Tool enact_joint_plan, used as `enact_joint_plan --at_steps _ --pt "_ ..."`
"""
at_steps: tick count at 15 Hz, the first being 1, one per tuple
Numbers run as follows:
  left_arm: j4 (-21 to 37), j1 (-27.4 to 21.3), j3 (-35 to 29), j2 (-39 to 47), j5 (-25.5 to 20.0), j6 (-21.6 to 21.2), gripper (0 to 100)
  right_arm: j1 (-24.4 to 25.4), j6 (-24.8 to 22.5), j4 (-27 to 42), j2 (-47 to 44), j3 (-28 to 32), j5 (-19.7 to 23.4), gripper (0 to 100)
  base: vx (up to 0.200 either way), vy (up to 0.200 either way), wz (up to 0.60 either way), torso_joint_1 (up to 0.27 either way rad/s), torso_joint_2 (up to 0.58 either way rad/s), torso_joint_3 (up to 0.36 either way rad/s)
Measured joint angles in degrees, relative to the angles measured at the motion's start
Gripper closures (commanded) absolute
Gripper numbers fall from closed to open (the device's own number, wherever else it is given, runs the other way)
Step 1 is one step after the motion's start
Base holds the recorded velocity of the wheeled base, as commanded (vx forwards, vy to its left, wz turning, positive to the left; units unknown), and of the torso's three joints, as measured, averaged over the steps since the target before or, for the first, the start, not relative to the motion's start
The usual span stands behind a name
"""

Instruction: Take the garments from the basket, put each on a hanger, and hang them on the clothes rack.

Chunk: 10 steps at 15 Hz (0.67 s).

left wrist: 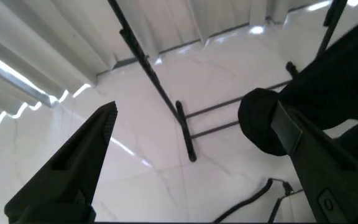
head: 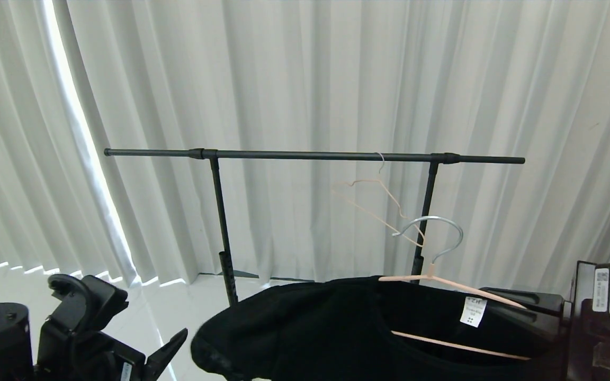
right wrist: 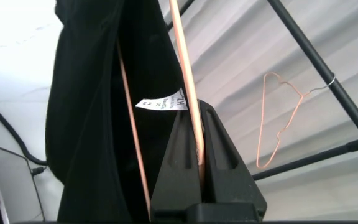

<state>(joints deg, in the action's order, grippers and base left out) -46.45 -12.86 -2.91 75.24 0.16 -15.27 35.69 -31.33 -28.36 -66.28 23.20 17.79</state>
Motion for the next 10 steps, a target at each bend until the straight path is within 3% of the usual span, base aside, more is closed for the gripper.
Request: enact_joint_plan --at_steps 4,8,10 --pt "0.0 0.8 0.4 -8.4 0.3 3.5 0 -2.3 10.1 -0.1 -1.8 -1.8 -4.2 100 0.000 0.000 0.00 0.000 0.00 0.000" --pt "0.0 1.5 0.0 -10.8 2.6 2.6 0 -2.5 12.8 0.1 -4.5 -1.2 -7.6 100 0.000 0.000 0.00 0.000 0.00 0.000" --pt "0.0 1.7 -1.3 -10.3 4.8 2.9 0 -1.7 17.1 0.6 -7.1 0.5 -12.9 100 0.000 0.000 0.00 0.000 0.00 0.000"
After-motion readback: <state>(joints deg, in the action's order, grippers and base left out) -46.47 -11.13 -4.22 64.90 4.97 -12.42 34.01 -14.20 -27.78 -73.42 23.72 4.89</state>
